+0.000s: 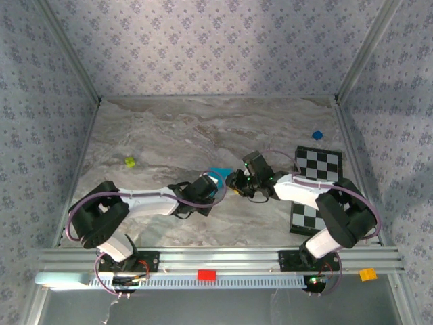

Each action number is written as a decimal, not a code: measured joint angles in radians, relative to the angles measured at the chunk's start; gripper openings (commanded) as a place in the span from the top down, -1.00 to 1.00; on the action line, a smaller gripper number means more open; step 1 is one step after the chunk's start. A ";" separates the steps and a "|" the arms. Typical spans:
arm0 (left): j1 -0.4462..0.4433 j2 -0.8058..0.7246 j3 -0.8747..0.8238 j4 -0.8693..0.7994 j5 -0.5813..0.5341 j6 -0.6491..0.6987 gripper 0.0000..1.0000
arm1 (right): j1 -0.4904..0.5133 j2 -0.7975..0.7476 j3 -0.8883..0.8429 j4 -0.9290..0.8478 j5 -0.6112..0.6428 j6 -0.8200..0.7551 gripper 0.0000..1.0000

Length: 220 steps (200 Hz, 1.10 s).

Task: Fold a paper plane with a square sheet of paper (pick it up from the middle)
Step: Fold the wing for the fifth time at the center of the table.

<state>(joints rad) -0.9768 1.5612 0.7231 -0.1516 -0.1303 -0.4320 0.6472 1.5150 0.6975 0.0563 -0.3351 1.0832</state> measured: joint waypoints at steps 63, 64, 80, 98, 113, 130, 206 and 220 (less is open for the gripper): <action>0.013 0.000 -0.004 0.022 0.055 -0.003 0.66 | 0.010 0.000 -0.016 0.006 0.000 0.000 0.30; 0.013 0.000 -0.004 0.022 0.056 -0.004 0.65 | 0.010 0.000 -0.016 0.006 0.000 0.000 0.29; 0.015 -0.001 -0.005 0.022 0.063 -0.004 0.62 | 0.010 0.000 -0.016 0.010 0.000 0.001 0.29; 0.016 -0.002 -0.005 0.023 0.069 -0.004 0.63 | 0.013 0.000 -0.016 0.015 0.000 0.001 0.29; 0.018 -0.002 -0.005 0.023 0.073 -0.004 0.67 | 0.017 0.000 -0.016 0.018 0.000 0.004 0.29; 0.022 -0.002 -0.005 0.023 0.079 -0.007 0.79 | 0.020 0.000 -0.016 0.023 -0.001 0.005 0.29; 0.047 -0.002 -0.015 0.052 0.143 -0.012 1.00 | 0.046 -0.002 -0.040 0.049 0.044 -0.001 0.48; 0.061 -0.002 -0.018 0.058 0.172 -0.012 1.00 | 0.065 -0.022 -0.063 0.066 0.092 -0.010 0.50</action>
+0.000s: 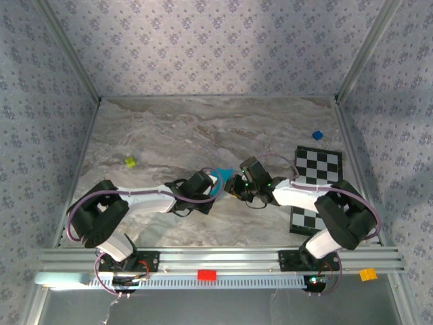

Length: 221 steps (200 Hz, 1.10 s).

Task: Fold a paper plane with a square sheet of paper (pick it up from the middle)
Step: Fold the wing for the fifth time at the center of the table.

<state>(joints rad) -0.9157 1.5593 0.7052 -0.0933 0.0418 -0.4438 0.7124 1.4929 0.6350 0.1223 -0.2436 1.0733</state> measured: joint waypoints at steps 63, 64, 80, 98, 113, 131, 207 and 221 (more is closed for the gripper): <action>0.109 0.014 -0.042 0.096 0.237 -0.018 1.00 | 0.007 -0.024 -0.040 0.092 -0.027 -0.115 0.71; 0.111 0.015 -0.042 0.097 0.239 -0.019 1.00 | 0.007 -0.021 -0.039 0.094 -0.031 -0.116 0.71; 0.135 0.021 -0.049 0.110 0.290 -0.023 1.00 | 0.008 0.012 -0.028 0.115 -0.061 -0.126 0.73; 0.153 0.030 -0.056 0.127 0.339 -0.029 1.00 | 0.010 0.041 -0.020 0.140 -0.085 -0.131 0.74; 0.163 0.037 -0.063 0.147 0.371 -0.034 1.00 | 0.010 0.059 -0.013 0.156 -0.097 -0.132 0.74; 0.171 0.046 -0.071 0.172 0.404 -0.042 1.00 | 0.010 0.078 -0.003 0.174 -0.108 -0.133 0.74; 0.190 0.070 -0.087 0.237 0.469 -0.063 1.00 | 0.010 0.125 0.010 0.224 -0.118 -0.132 0.76; 0.200 0.079 -0.088 0.248 0.492 -0.066 1.00 | 0.010 0.142 0.015 0.234 -0.122 -0.132 0.76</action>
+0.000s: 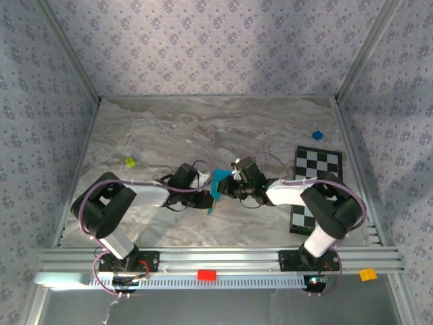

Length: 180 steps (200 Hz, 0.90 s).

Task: Fold a paper plane with a square sheet of paper (pick it up from the middle)
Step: Fold the wing for the fifth time at the center of the table.

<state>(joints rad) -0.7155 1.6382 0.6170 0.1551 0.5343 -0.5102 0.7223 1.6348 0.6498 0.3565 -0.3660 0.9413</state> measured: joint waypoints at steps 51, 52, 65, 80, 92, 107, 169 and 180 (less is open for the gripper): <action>0.039 0.034 0.000 0.027 0.095 -0.011 1.00 | -0.012 0.023 0.002 0.038 -0.016 0.012 0.74; 0.040 0.034 0.000 0.027 0.097 -0.011 1.00 | -0.012 0.023 0.002 0.039 -0.017 0.012 0.74; 0.044 0.038 0.000 0.031 0.109 -0.013 1.00 | -0.015 0.025 0.003 0.046 -0.021 0.011 0.74; 0.048 0.040 0.000 0.032 0.117 -0.015 1.00 | -0.016 0.033 0.004 0.053 -0.025 0.012 0.74; 0.048 0.041 0.000 0.033 0.121 -0.014 1.00 | -0.016 0.042 0.004 0.057 -0.028 0.012 0.74; 0.052 0.043 0.000 0.033 0.125 -0.014 1.00 | -0.017 0.055 0.006 0.062 -0.033 0.015 0.75; 0.054 0.037 0.000 0.032 0.131 -0.015 0.78 | -0.024 0.060 0.009 0.063 -0.024 0.024 0.76; 0.053 0.033 0.000 0.031 0.131 -0.016 0.74 | -0.024 0.061 0.009 0.063 -0.024 0.027 0.76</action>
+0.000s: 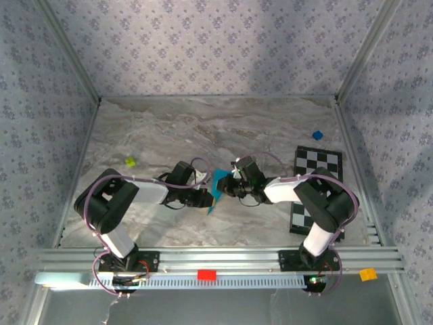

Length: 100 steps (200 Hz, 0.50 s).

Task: Fold a paper plane with a square sheet of paper (pick it up from the middle)
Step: Fold the wing for the fifth time at the center of the table.

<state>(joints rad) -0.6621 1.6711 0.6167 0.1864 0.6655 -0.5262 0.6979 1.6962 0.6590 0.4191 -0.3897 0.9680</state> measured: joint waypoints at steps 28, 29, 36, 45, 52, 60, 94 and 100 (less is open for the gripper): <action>-0.001 -0.015 -0.008 -0.003 -0.005 -0.007 0.71 | 0.000 0.000 0.000 0.000 0.000 0.007 0.76; -0.001 -0.015 -0.008 -0.003 -0.005 -0.007 0.71 | 0.000 0.000 0.000 0.000 0.000 0.008 0.76; -0.001 -0.019 -0.012 -0.003 -0.004 -0.010 0.72 | 0.000 0.000 0.000 0.000 0.000 0.008 0.77; -0.001 -0.022 -0.016 -0.003 -0.004 -0.011 0.73 | 0.000 0.000 0.000 0.000 0.000 0.011 0.76; -0.001 -0.024 -0.017 -0.003 -0.004 -0.015 0.78 | 0.000 0.000 0.000 0.000 0.000 0.011 0.77; -0.001 -0.024 -0.018 -0.003 -0.004 -0.018 0.82 | 0.000 0.000 0.000 0.000 0.000 0.011 0.77; -0.001 -0.024 -0.022 -0.001 -0.004 -0.027 0.99 | 0.000 0.002 -0.001 0.000 0.001 0.015 0.76; -0.001 -0.024 -0.023 0.000 -0.004 -0.026 1.00 | 0.000 0.002 -0.001 0.000 0.003 0.016 0.76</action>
<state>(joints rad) -0.6628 1.6470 0.5938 0.1864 0.6617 -0.5522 0.6979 1.6981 0.6579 0.4187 -0.3866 0.9844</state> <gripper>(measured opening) 0.043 0.118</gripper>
